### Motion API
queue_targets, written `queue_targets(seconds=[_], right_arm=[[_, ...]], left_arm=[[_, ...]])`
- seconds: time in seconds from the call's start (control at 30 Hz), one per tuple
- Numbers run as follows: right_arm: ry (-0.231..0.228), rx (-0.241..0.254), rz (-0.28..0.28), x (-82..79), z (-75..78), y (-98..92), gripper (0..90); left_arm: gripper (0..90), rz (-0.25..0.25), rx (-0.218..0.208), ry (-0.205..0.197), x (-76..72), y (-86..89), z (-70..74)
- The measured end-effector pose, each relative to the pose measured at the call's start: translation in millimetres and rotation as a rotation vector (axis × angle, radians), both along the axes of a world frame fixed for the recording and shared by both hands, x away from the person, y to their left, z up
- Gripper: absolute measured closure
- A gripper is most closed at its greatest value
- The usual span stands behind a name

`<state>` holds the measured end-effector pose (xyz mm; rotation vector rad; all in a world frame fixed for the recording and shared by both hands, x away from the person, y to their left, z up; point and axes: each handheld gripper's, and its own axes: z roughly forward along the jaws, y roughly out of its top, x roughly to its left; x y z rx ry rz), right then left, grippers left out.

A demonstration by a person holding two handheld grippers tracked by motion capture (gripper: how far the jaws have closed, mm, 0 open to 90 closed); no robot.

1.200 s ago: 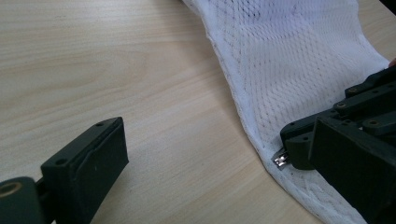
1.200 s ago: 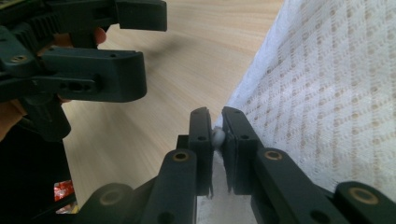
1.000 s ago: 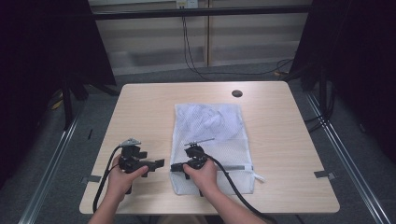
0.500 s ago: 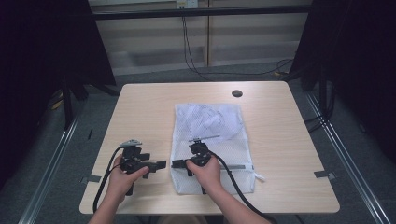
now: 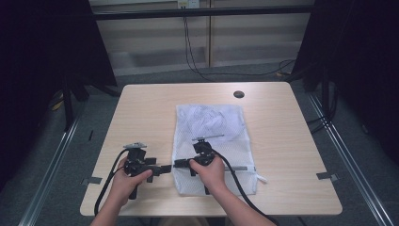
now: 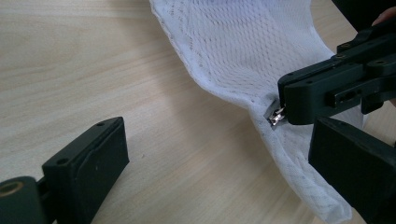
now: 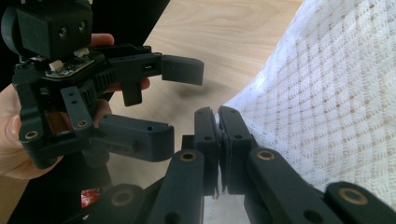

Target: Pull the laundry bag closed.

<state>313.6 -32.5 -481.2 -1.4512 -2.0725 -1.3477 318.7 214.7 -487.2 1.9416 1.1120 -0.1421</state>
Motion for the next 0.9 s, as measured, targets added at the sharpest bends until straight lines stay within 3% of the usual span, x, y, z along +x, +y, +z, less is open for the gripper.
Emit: queue_targets(seconds=[0.9], right_arm=[[-0.020, 0.014, -0.002, 0.2, 8.1, -3.9, 87.1]], left_arm=[[4.7, -0.074, -0.005, 0.059, -5.3, -25.7, -5.7]])
